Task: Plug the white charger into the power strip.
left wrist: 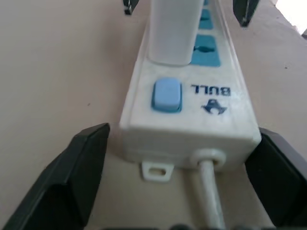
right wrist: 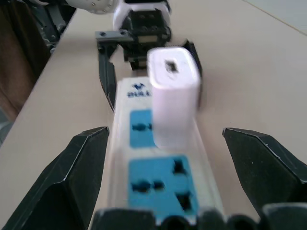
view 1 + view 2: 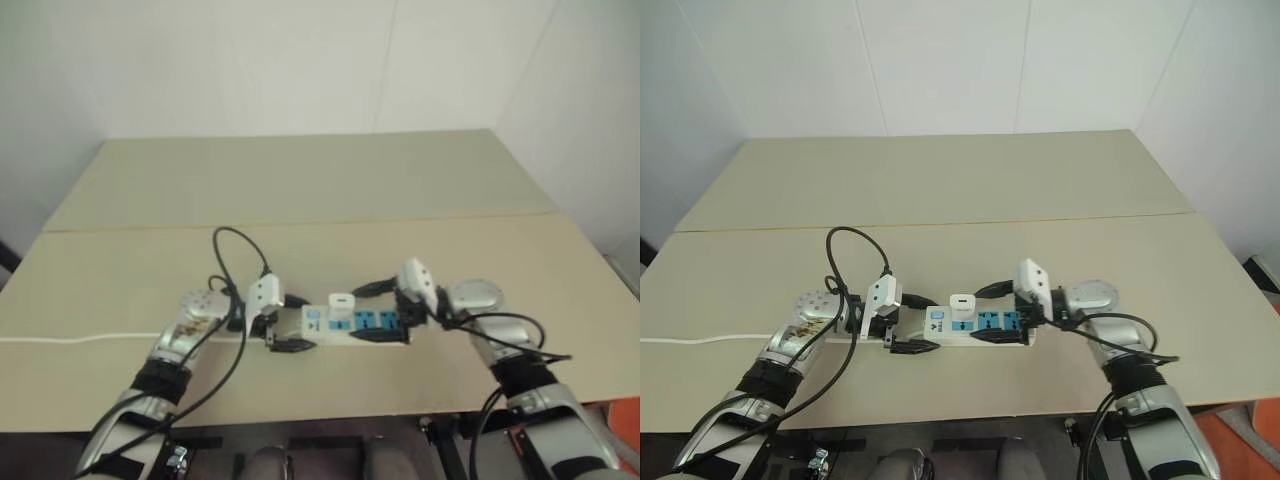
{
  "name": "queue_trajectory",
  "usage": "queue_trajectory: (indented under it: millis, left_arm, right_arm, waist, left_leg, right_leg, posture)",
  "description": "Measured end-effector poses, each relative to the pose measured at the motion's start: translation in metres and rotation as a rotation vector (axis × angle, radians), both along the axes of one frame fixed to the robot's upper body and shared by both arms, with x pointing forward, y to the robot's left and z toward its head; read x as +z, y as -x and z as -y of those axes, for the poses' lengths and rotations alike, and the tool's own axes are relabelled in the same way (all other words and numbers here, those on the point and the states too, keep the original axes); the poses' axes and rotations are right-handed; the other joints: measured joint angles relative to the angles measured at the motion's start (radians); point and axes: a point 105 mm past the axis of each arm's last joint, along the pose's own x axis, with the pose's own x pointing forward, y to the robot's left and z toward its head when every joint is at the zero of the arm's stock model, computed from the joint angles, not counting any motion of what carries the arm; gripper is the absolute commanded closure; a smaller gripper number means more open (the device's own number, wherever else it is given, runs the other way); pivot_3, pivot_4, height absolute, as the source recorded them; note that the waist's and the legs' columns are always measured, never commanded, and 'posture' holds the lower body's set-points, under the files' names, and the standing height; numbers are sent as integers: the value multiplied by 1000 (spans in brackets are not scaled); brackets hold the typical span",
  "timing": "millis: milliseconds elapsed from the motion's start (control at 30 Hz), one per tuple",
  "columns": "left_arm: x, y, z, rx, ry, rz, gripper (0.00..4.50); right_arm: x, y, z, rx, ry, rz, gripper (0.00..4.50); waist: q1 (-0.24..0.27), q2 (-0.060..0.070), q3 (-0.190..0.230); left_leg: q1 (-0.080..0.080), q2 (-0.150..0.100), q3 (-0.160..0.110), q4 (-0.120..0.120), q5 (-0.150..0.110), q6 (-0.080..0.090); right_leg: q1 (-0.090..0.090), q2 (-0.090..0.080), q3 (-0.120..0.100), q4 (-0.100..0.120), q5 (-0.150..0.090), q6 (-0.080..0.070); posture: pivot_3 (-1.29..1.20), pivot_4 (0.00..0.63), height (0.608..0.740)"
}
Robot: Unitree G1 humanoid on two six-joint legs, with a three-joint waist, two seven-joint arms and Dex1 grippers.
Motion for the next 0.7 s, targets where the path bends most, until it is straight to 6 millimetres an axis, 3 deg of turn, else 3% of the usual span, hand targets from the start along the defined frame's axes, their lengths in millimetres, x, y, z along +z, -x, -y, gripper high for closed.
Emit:
queue_trajectory:
  millis: [167, 367, 600, 700]
  left_arm:
    - [21, -9, -3, 8, 30, 39, 19]
    - [50, 5, -5, -105, 34, 77, 19]
    - [96, 20, -36, -122, 27, 103, 19]
    - [111, 17, -61, -44, -8, 128, 19]
  right_arm:
    - [9, 4, 35, -73, 54, -14, 0]
    - [28, 10, 54, -112, 50, 35, 0]
    - [35, 20, 80, -182, 58, 45, 0]
    - [34, 26, 98, -238, 82, 32, 0]
  waist:
    - [11, 1, 2]
    - [-1, 0, 2]
    - [3, 1, 3]
    - [7, 1, 3]
  left_leg:
    - [-19, -2, 0, 0, 2, -4]
    - [-32, -4, 0, 1, 5, -9]
    - [-32, -6, -1, 0, 3, -6]
    - [-31, -6, -1, 0, 3, -6]
  right_leg:
    - [-20, -1, 0, 2, 1, 0]
    - [-35, -3, 1, 5, 1, 0]
    - [-35, -5, 0, 2, 1, 0]
    - [-34, -5, 0, 2, 1, 0]
  posture:
    - [0, 150, 740]
    - [0, 150, 740]
    - [0, 150, 740]
    - [0, 150, 740]
